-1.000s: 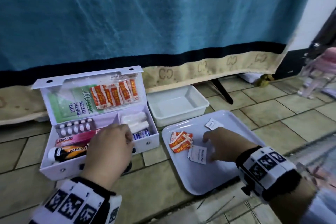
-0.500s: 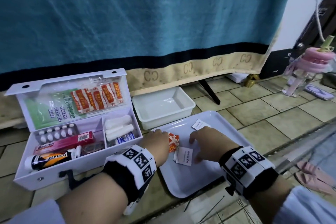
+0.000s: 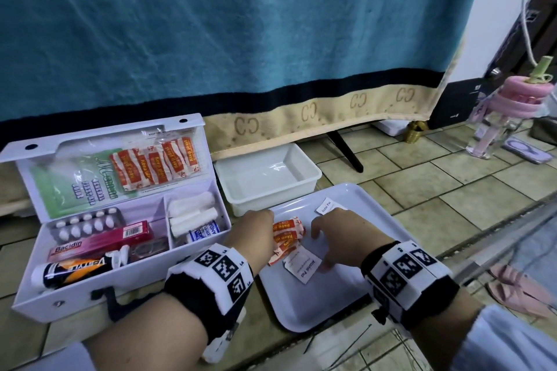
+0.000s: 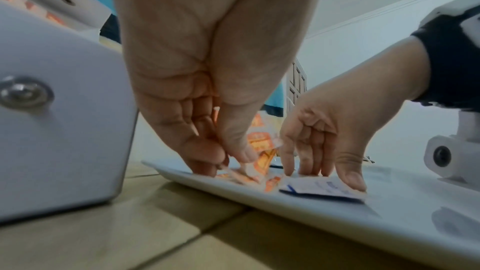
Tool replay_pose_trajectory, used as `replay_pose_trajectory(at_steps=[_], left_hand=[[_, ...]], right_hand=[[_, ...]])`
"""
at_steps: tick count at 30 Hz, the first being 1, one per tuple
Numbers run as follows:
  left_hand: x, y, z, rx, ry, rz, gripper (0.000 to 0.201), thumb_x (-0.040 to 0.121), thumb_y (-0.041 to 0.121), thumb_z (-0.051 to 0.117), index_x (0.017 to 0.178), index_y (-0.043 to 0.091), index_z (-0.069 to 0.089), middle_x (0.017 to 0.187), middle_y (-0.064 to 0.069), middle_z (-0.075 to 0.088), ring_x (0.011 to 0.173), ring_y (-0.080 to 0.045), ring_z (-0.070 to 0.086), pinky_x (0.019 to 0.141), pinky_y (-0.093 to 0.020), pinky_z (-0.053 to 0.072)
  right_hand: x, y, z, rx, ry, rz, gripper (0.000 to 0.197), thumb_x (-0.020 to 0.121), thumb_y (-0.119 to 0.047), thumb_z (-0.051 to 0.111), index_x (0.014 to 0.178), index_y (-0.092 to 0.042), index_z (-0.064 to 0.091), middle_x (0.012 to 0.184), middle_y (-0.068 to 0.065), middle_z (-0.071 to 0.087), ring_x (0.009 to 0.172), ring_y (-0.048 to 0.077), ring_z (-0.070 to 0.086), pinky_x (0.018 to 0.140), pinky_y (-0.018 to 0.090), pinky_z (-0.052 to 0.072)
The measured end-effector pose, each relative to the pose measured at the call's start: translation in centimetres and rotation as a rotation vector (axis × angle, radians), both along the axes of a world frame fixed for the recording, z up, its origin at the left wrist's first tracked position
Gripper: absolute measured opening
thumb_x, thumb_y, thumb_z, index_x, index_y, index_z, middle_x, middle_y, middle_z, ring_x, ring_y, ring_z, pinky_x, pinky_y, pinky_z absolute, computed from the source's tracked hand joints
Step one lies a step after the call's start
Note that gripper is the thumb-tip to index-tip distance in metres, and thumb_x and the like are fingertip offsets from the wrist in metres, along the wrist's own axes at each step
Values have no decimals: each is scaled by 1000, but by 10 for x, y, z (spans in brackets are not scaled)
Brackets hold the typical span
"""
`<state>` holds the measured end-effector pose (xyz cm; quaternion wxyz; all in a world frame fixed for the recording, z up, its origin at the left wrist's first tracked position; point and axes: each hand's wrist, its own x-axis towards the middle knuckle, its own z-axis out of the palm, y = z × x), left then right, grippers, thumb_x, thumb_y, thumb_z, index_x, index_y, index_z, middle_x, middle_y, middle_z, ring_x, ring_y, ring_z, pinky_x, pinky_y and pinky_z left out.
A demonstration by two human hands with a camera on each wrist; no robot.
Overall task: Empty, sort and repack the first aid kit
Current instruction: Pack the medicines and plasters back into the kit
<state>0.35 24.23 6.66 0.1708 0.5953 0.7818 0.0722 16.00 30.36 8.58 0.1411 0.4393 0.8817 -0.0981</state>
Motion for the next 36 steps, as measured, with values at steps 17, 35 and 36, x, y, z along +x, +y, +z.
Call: replay_pose_trajectory(at_steps=[17,35,36], left_hand=[[-16,-35,31,276,-247,159,13,80,23,71,82,19,59,78,2,57,75,-16,54,63,-24,34],[-220,-156,72,258,-123,445,37,89,13,59,125,20,56,99,2,60,85,-13,56,74,-23,42],[-233,-157,71,240,-105,420,47,89,6,54,132,24,52,101,2,59,90,-14,55,79,-23,42]], right_hand=[[-21,-8,41,-280,582,-96,41,68,-25,84,101,-29,61,104,-3,67,90,11,63,87,29,52],[-232,-60,78,-330,1009,105,24,88,-5,60,67,-16,59,68,15,69,55,20,67,62,37,60],[-246,-63,77,-296,998,118,25,87,-6,60,66,-18,59,69,16,71,60,26,69,65,42,60]])
